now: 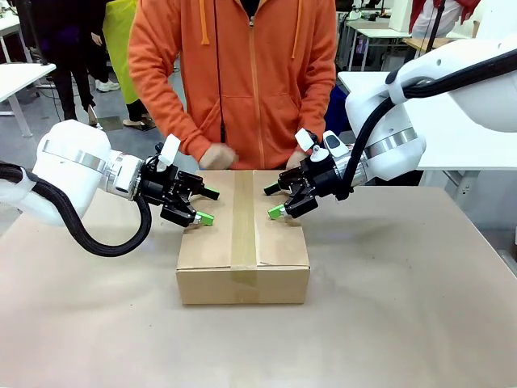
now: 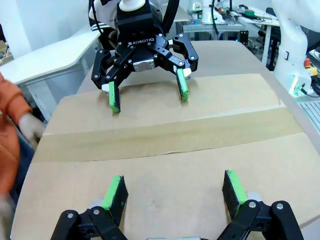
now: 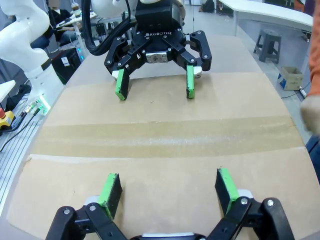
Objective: Pack the gift set into the box.
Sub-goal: Press and hold the closed box until the human finishes sealing it.
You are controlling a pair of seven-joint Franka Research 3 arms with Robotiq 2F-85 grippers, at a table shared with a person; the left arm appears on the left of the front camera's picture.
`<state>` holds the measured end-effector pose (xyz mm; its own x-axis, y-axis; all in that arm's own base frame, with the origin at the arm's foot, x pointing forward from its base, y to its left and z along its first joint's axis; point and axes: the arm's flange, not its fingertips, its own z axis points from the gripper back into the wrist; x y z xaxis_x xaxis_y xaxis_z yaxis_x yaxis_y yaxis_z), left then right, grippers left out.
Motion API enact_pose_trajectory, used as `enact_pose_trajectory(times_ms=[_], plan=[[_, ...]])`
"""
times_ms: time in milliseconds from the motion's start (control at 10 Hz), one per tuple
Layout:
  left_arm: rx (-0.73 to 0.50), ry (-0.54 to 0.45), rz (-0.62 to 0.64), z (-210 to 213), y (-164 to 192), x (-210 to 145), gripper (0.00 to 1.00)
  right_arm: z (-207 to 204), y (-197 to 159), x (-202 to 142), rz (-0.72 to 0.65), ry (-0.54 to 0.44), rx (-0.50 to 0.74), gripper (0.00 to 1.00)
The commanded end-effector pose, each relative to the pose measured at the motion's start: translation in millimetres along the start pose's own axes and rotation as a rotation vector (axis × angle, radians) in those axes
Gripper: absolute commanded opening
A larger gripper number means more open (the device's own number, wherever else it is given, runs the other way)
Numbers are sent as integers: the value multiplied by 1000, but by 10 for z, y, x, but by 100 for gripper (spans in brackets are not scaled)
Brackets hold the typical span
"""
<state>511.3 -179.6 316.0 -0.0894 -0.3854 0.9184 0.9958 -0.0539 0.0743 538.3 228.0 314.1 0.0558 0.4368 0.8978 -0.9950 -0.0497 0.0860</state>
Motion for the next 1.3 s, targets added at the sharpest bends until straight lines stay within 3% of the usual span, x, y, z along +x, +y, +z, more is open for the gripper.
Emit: enact_pose_trajectory(times_ms=[0,200,300,500,600,700,1200], plan=[[30,-105,-46,398,-190,115,100,404,185,86,21,-103,-35,100],[116,-355,-118,1290,-578,54,100,1367,660,2,14,-350,-146,100],[181,-491,-132,1690,-704,-156,100,1787,865,-224,-21,-448,-258,100],[325,-648,-88,2038,-846,-630,100,2242,1056,-736,-64,-635,-441,100],[351,-697,-28,2159,-852,-741,100,2218,1023,-884,-143,-634,-547,100],[281,-559,-84,2129,-890,-326,100,2310,1038,-478,-72,-542,-347,100],[281,-559,-84,2129,-890,-326,100,2310,1038,-478,-72,-542,-347,100]])
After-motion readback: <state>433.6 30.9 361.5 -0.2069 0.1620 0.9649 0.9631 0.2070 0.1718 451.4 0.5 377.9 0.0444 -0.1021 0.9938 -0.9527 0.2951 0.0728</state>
